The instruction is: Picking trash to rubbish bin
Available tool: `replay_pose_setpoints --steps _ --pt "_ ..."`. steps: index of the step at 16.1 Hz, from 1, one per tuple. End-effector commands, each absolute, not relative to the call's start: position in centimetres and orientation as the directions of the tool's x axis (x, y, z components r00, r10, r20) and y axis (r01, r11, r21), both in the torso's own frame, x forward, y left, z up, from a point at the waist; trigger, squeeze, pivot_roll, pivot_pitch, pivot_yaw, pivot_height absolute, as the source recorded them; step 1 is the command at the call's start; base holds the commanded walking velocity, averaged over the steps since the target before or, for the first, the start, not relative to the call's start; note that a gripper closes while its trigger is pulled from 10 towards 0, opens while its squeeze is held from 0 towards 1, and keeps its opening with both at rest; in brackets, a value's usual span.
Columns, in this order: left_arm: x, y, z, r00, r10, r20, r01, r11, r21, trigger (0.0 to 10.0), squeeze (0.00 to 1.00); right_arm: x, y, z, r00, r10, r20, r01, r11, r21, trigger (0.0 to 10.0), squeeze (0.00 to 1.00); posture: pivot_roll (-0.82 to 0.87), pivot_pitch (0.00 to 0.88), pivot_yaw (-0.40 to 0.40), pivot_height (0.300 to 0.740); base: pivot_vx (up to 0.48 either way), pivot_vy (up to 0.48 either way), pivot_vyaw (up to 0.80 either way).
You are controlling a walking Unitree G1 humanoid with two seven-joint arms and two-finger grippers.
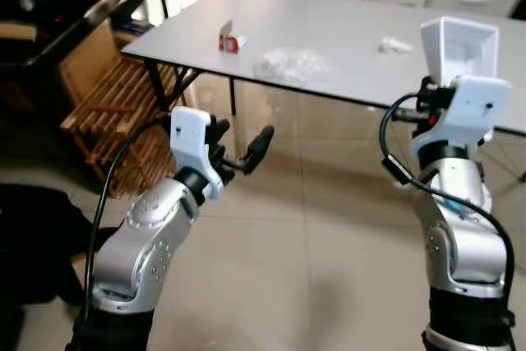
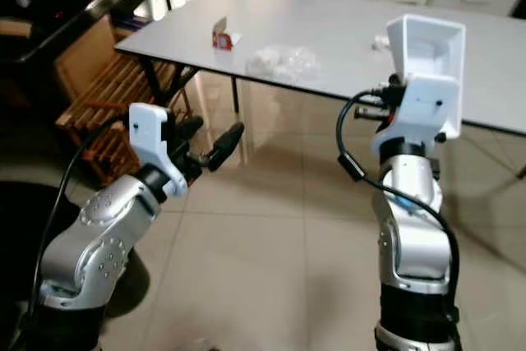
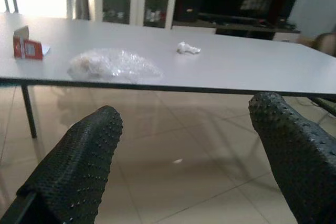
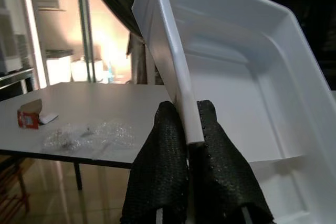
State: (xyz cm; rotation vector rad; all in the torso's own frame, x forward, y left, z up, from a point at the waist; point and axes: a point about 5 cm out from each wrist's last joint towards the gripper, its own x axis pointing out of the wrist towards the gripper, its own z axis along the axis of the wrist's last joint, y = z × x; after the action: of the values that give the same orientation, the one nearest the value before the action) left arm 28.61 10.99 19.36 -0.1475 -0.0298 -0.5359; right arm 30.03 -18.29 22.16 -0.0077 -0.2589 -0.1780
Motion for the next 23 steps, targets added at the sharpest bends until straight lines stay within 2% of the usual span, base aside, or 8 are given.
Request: replay_pose_setpoints --steps 1,23 --pt "28.59 11.74 19.09 0.872 -0.488 0.047 0.49 0.863 -0.124 10.0 0.0 30.3 -17.31 22.55 0.953 -0.138 0.269 0.138 0.99 0.017 10.0 0.0 0.05 0.075 -0.019 0.74 0.0 0.48 0.0" --pt "28.51 11.75 18.68 0.873 -0.487 0.02 0.487 0.869 -0.091 10.0 0.0 30.47 -17.03 22.27 0.958 -0.119 0.26 0.122 0.993 0.006 10.0 0.0 0.05 0.09 -0.02 0.74 0.0 0.48 0.0"
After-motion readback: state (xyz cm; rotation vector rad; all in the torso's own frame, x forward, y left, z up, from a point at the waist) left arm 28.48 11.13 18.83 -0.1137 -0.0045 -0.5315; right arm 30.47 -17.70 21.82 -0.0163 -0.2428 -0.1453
